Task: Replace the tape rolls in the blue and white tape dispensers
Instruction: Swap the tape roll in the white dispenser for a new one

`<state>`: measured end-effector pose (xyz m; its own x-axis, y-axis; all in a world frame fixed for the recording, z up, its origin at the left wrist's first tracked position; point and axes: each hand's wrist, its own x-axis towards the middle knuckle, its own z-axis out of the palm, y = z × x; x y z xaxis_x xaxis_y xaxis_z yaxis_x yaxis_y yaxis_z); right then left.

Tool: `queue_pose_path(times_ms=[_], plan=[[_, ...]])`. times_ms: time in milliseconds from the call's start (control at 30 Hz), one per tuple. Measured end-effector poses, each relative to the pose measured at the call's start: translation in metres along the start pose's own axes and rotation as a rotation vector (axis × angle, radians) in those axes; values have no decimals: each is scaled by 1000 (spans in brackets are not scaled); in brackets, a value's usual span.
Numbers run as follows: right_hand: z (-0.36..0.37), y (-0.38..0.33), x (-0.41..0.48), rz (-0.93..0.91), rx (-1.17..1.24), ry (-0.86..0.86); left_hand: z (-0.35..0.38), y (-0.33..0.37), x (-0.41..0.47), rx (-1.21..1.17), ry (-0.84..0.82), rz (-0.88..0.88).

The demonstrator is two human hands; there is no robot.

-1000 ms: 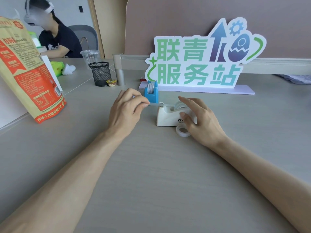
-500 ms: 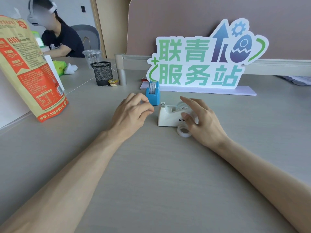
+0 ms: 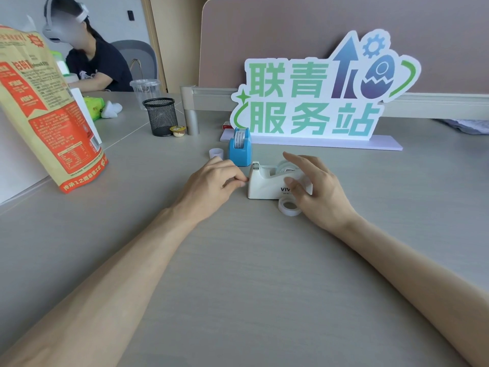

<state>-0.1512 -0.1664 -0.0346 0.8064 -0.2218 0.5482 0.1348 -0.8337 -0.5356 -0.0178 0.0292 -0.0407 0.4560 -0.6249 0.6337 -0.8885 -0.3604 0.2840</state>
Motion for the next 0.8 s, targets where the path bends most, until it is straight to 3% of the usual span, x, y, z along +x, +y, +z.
queue_pose_path(times_ms=[133, 300, 500, 700, 800], plan=[[0, 0, 0, 7, 3, -5, 1, -2, 0, 3, -116, -2], [-2, -3, 0, 35, 21, -16, -1, 3, -1, 28, -131, -45], [-12, -2, 2, 390, 455, -132, -5, 13, -2, 38, -232, -152], [-16, -5, 1, 441, 517, -105, 5, 21, 0, 234, -42, -266], [-19, -3, 2, 428, 513, -111, 12, 36, 4, 124, -30, -254]])
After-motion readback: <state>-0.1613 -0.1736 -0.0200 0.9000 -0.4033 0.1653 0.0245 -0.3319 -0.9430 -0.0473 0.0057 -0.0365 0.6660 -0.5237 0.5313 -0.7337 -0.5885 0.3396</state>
